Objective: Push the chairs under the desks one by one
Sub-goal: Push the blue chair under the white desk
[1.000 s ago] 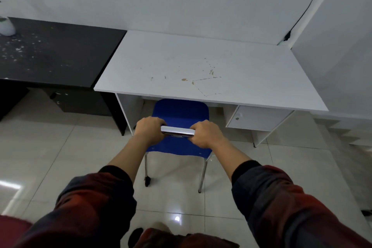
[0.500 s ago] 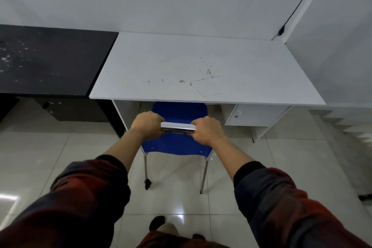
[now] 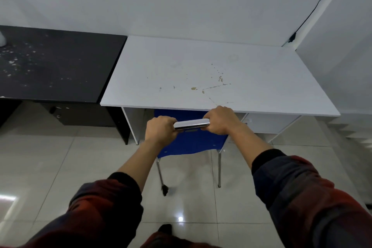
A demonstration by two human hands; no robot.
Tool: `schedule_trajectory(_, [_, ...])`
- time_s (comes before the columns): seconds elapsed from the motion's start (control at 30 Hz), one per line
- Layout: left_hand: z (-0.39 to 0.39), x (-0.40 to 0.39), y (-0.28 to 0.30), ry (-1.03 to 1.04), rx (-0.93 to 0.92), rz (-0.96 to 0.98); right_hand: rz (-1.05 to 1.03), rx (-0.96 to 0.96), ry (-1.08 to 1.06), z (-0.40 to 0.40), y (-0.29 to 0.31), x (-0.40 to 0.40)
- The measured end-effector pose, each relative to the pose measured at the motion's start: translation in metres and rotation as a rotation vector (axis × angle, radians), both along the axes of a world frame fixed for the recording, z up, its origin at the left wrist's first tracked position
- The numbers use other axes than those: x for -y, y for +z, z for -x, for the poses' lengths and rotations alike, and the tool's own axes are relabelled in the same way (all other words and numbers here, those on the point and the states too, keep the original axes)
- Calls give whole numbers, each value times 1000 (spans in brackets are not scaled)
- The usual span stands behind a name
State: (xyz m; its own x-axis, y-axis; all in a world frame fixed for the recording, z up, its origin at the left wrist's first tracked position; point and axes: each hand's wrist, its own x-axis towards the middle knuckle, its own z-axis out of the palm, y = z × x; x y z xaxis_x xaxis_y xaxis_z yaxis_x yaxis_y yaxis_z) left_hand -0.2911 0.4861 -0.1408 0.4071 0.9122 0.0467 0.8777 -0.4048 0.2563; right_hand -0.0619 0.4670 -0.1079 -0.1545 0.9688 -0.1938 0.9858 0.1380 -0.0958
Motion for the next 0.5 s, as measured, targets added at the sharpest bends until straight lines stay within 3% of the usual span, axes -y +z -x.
schedule_trajectory(0.3, [-21,-14,-17,-196,-92,35,-21,-78,-165,-14,-36,42])
schedule_trajectory(0.5, [-5,-16,-21,-143,-64,63,-50,-74,-134,5,-47,41])
